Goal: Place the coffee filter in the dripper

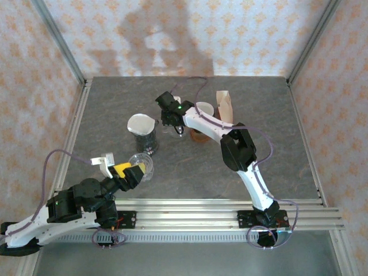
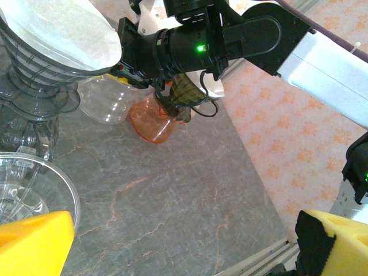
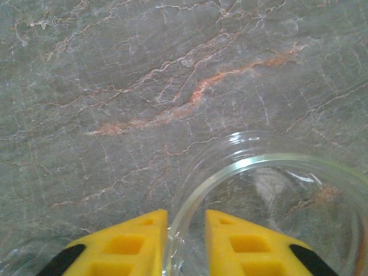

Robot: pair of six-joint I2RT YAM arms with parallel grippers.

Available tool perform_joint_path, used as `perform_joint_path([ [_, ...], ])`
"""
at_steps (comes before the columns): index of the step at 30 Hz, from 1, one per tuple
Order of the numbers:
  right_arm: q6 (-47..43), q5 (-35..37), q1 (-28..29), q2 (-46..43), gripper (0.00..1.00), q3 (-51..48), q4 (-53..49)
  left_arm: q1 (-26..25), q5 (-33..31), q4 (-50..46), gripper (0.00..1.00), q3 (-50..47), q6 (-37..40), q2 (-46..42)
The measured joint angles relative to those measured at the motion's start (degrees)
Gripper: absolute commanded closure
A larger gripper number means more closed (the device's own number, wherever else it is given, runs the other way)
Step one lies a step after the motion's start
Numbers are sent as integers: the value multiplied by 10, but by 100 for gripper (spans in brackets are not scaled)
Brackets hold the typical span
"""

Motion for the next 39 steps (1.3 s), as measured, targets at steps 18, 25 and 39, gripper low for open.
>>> perform_joint_path([
  [18, -4, -2, 39, -97, 97, -134, 10, 0, -2, 0, 0, 0, 0, -1],
  [25, 3, 6, 86, -172, 97, -238, 19, 0, -2, 0, 1, 0, 0, -1],
  [39, 45, 50, 194, -370, 89, -480, -13, 0, -2, 1, 0, 0, 0, -1],
])
